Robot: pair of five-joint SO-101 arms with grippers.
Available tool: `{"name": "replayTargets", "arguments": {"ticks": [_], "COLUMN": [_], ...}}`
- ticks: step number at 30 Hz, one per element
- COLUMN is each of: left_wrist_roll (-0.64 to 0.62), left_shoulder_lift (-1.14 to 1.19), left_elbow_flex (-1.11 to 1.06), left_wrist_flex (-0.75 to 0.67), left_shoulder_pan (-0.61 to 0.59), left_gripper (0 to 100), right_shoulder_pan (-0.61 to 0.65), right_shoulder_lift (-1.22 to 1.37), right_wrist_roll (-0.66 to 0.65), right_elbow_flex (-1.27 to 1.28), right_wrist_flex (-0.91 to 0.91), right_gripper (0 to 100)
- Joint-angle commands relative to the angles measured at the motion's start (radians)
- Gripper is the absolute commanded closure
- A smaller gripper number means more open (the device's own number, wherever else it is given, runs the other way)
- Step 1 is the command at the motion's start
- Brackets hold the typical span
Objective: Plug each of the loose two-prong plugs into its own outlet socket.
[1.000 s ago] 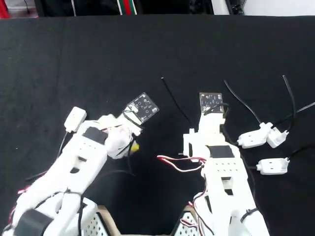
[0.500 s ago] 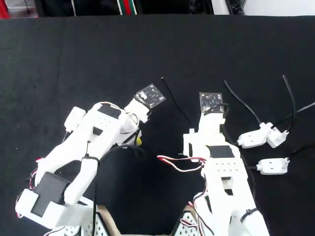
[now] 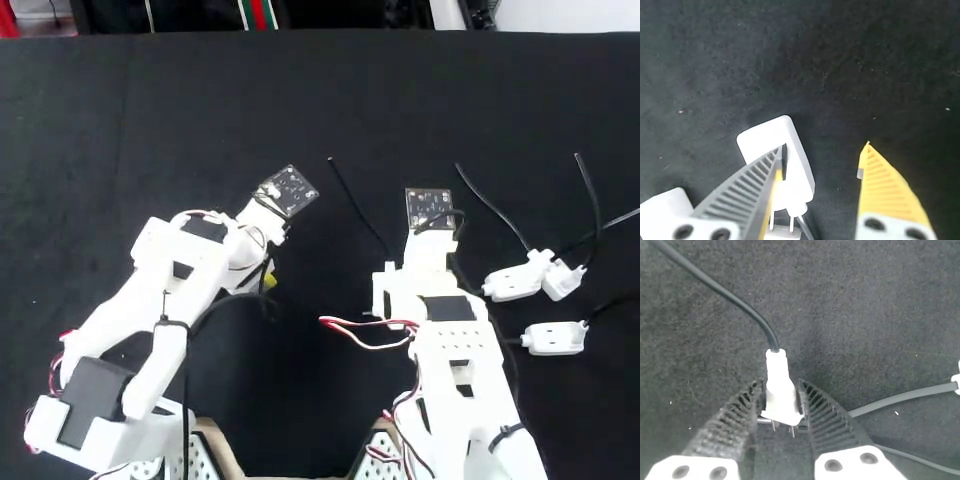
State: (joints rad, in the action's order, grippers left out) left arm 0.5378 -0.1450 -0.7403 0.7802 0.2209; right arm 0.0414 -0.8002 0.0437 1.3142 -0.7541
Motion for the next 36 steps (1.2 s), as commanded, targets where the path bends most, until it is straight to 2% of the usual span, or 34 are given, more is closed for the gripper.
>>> {"name": "replayTargets", "arguments": {"ticks": [1, 6, 13, 19, 27, 36], "left_wrist_roll": [0.006, 0.011, 0.011, 0.011, 0.011, 0.014], "left_shoulder_lift": [-0.038, -0.21, -0.359, -0.262, -0.043, -0.026], "left_elbow_flex": [-0.015, -0.119, -0.251, -0.217, -0.036, -0.03], "left_wrist_flex": [-0.002, -0.012, -0.143, -0.221, -0.115, -0.114], "left_shoulder_pan": [-0.042, -0.035, -0.047, -0.071, -0.073, -0.113], "left_gripper": [76, 76, 75, 75, 75, 75], "right_shoulder_pan": [-0.012, -0.012, -0.012, -0.012, -0.012, -0.012], "right_shoulder_lift": [-0.019, -0.019, -0.019, -0.019, -0.019, -0.019], "right_wrist_roll": [-0.008, -0.008, -0.008, -0.008, -0.008, -0.008], "right_elbow_flex": [-0.041, -0.041, -0.041, -0.041, -0.041, -0.041], "right_wrist_flex": [0.009, 0.009, 0.011, 0.011, 0.009, 0.009], "right_gripper": [98.6, 98.6, 98.6, 98.6, 98.6, 98.6]}}
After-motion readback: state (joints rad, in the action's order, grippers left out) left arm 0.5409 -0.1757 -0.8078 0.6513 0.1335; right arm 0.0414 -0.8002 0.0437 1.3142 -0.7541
